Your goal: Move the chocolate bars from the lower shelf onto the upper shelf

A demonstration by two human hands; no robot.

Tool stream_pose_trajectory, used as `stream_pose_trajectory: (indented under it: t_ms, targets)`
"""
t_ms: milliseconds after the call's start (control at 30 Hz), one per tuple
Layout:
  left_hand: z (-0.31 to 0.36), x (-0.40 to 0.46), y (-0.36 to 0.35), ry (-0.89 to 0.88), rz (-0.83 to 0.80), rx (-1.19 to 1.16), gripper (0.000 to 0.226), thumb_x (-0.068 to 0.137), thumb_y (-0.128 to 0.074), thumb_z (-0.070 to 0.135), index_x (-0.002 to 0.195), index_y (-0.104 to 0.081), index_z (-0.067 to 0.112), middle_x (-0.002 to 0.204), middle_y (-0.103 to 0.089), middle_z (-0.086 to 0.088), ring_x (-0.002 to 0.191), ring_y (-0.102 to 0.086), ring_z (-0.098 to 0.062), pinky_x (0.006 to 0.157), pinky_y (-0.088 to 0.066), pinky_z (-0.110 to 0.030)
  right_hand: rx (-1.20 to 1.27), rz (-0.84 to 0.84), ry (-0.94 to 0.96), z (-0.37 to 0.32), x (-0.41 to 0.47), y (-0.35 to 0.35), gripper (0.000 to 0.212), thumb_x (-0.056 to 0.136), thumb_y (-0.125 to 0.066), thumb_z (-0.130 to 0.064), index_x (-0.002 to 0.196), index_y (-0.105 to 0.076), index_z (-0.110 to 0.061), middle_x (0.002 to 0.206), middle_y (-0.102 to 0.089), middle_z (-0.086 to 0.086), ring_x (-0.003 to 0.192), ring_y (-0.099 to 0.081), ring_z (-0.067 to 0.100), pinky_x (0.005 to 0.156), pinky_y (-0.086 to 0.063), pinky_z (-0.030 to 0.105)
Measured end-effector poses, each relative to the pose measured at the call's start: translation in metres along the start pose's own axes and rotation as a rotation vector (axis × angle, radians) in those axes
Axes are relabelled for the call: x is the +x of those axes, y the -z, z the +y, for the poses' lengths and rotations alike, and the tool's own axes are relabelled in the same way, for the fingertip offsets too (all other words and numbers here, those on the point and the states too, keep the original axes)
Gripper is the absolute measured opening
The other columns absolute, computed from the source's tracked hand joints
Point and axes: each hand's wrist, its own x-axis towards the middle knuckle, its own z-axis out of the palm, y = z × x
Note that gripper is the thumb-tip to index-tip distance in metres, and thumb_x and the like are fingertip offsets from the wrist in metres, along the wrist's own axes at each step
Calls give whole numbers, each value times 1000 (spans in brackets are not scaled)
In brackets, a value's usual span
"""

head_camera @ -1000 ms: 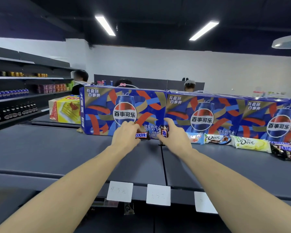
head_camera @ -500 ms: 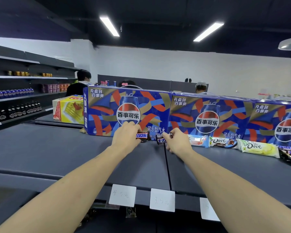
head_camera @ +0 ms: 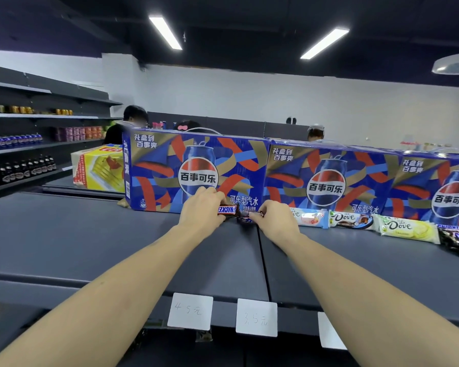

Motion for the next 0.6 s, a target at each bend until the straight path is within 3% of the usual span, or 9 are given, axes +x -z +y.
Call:
stream_pose_trajectory:
  t_ms: [133,267,400,600]
  targets:
    - [1,1,-1,-8,-6,-10,32,83,-71,32,114,-61,27,106,-55,4,98,-47,-16,73,-48,-33,-18,1,12,5,1,-4,22,95,-60,-29,108,-66,-13,106,-70,7,97,-62,25,75,-50,33]
    - [-3,1,-3,-11,-7,5,30,84,-70,32,112,-61,26,106,-55,4,97,-47,-16,69,-46,-31,-57,6,17,2,2,-4,24,95,-59,-33,108,-66,-14,104,-70,6,94,-63,25,73,-51,33]
    - [-5,1,-7,-17,-16,-9,29,83,-70,31,111,-62,26,107,-56,5,97,-47,-15,69,-48,-31,-10,49,-20,-1,2,-6,35,90,-67,-39,112,-55,-14,105,-65,3,96,-62,25,73,-50,33]
    - [-6,2,-9,-24,-13,-17,28,84,-70,32,111,-63,27,105,-56,6,97,-46,-15,69,-47,-30,-30,56,1,-4,6,-7,16,98,-55,-30,107,-60,-18,99,-66,4,82,-54,21,68,-44,30]
